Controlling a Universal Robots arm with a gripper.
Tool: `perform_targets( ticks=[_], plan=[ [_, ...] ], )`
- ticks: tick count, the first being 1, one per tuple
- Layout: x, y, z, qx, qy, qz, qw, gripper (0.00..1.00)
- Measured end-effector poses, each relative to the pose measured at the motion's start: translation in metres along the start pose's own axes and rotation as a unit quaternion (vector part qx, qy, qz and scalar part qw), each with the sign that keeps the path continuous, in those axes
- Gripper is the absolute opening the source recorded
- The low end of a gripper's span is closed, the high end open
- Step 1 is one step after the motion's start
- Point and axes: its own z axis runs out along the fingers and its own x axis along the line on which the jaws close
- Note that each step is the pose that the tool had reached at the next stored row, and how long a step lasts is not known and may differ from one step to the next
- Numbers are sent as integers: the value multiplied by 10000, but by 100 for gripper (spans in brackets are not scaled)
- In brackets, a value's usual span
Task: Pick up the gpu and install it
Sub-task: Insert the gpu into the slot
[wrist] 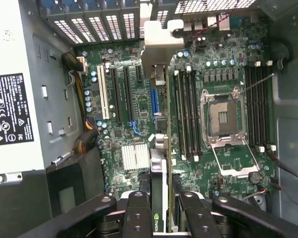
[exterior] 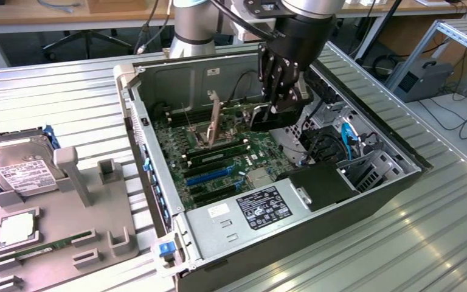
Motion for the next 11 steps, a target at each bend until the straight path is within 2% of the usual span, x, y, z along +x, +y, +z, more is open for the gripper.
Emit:
perform_targets(
  ticks=[5,11],
  plan=[
    [0,1,1,0,-1,0,10000,27],
    [4,13,72,0,0,-1,10000,27]
  ],
)
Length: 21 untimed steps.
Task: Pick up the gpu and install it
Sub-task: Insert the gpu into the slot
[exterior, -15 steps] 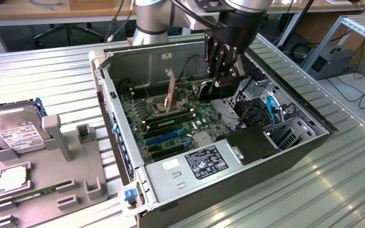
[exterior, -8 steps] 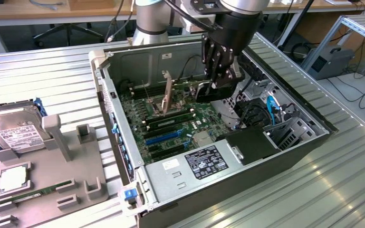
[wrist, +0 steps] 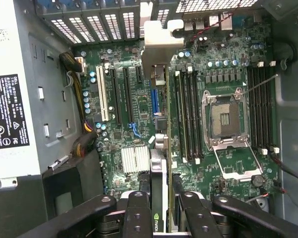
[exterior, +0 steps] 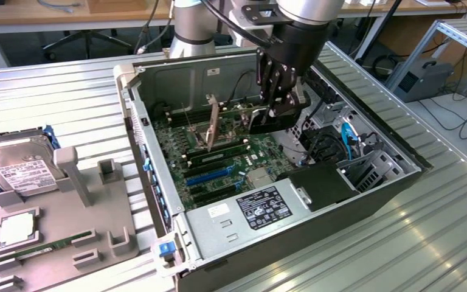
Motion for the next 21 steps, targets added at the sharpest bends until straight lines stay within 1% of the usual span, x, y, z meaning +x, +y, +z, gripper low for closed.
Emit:
perform_targets(
  ticks=[2,5,7,8,11,15,17,21],
  plan=[
    [0,0,0,0,0,0,10000,27],
    [2,25,4,0,-1,0,10000,27],
    [6,78,9,0,-2,1,10000,27],
    [8,123,12,0,-1,0,10000,27],
    [13,176,53,0,-2,0,10000,27],
    [14,182,71,1,-3,0,10000,27],
    [17,195,135,0,-2,-8,10000,27],
    [13,202,163,-2,-2,-72,10000,27]
  ],
)
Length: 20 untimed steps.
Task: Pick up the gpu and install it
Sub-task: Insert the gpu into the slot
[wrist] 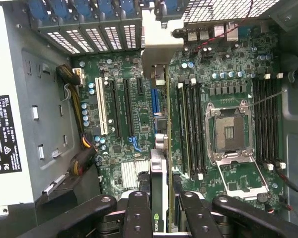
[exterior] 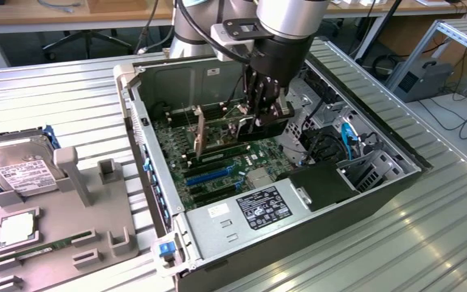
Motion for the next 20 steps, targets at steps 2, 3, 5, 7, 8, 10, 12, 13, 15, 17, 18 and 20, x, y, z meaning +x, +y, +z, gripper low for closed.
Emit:
perform_targets(
  ticks=[2,3,5,7,8,10,12,13,15,17,18,20],
  plan=[
    [-3,1,10,-1,0,-52,10000,27],
    [-6,1,16,-3,1,-98,10000,27],
    [-10,9,22,-4,4,-142,9999,27],
    [-22,54,50,-5,4,-159,9999,27],
    [-24,72,60,-5,4,-161,9999,27],
    [-24,93,88,-5,4,-169,9999,27],
    [-22,119,146,-6,4,-195,9998,27],
    [-20,129,181,-7,4,-219,9998,27],
    [-19,144,224,-8,4,-243,9997,27],
    [-19,146,230,-8,5,-248,9997,27],
    [-19,146,233,-8,5,-248,9997,27],
    [-18,151,256,-7,3,-247,9997,27]
  ],
)
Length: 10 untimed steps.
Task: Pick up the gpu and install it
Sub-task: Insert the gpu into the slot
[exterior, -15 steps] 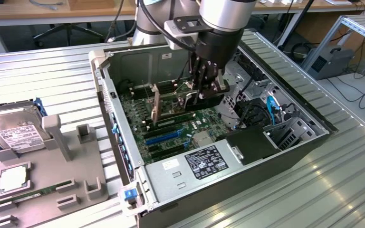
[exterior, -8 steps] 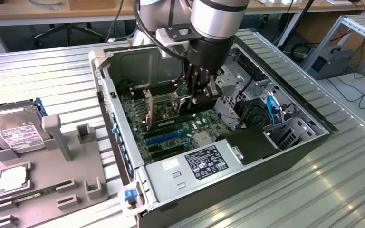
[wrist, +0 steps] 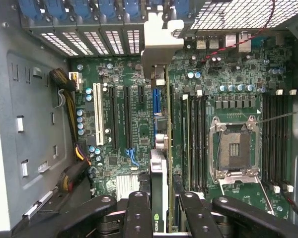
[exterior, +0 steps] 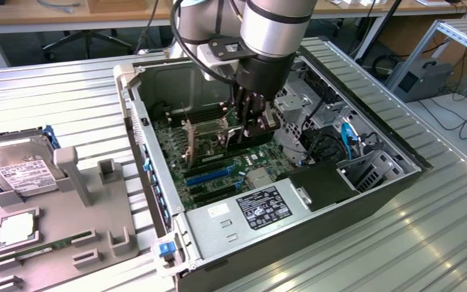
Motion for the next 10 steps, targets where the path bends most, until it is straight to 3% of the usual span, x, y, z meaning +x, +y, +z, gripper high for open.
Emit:
perform_targets(
  ticks=[10],
  plan=[
    [9,78,187,-1,1,-1,10000,27]
  ],
)
